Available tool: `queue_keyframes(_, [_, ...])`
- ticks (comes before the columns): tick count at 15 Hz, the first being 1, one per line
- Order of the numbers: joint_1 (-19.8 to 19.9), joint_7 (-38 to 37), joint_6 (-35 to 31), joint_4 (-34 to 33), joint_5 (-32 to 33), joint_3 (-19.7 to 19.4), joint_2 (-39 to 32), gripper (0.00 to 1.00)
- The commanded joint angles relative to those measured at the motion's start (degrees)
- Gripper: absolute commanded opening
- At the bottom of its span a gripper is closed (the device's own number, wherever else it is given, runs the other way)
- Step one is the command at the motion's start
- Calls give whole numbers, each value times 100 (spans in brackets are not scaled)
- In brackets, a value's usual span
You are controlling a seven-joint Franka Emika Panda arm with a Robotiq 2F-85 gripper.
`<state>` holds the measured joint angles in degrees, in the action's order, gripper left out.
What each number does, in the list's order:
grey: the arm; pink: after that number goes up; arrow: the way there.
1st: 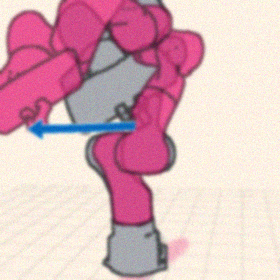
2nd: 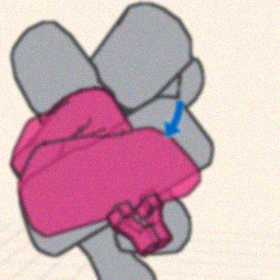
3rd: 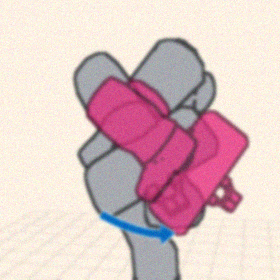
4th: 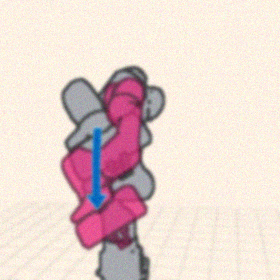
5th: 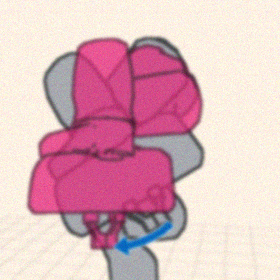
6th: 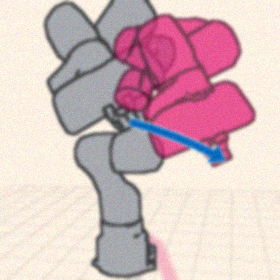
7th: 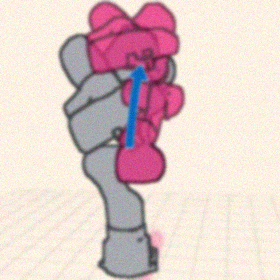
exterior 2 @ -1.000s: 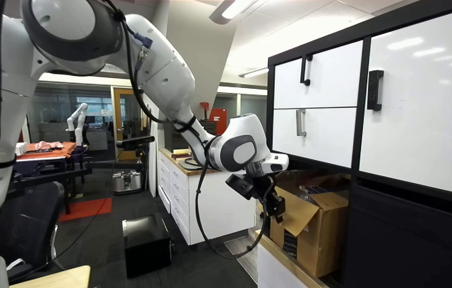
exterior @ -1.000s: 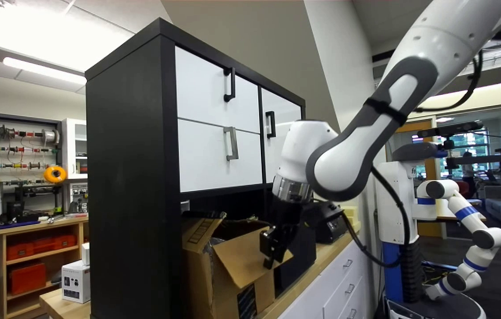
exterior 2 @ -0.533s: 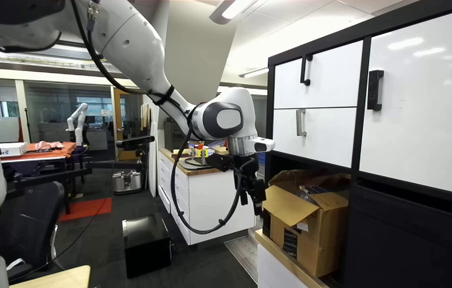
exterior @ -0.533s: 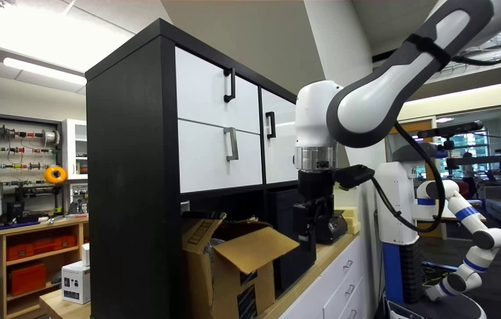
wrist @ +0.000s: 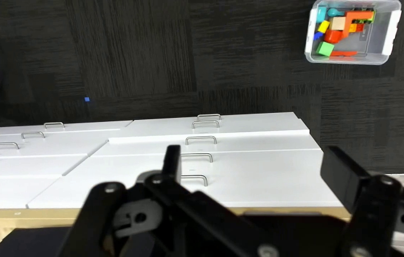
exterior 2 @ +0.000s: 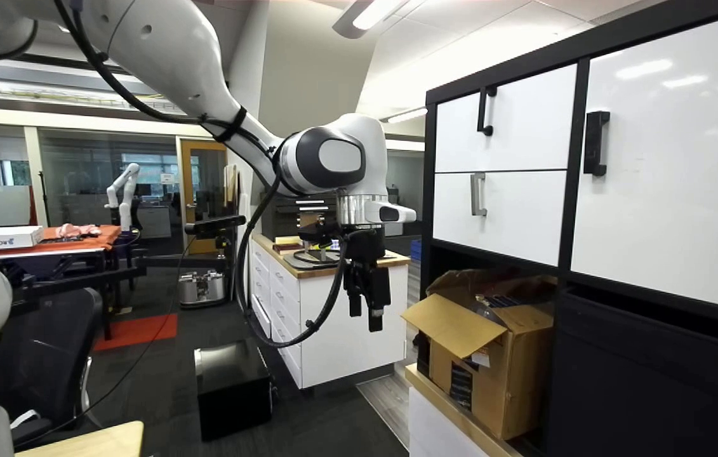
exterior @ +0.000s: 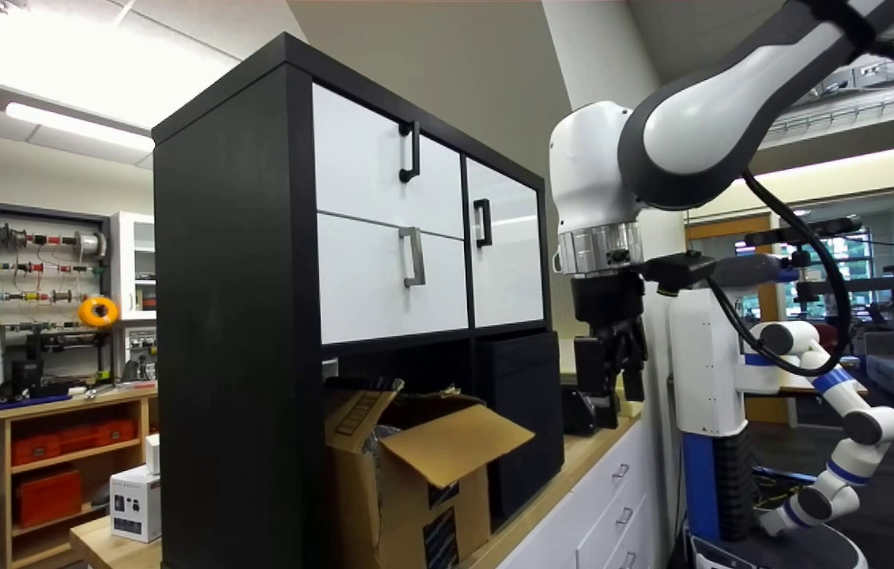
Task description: Push in the brown box
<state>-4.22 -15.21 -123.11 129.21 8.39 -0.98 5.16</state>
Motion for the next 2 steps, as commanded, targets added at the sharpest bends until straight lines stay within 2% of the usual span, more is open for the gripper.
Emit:
queue_keyframes(1, [131,3,36,29,-18,133,54,100])
queue_keyframes(2, [132,-3,41,57,-18,138,83,100])
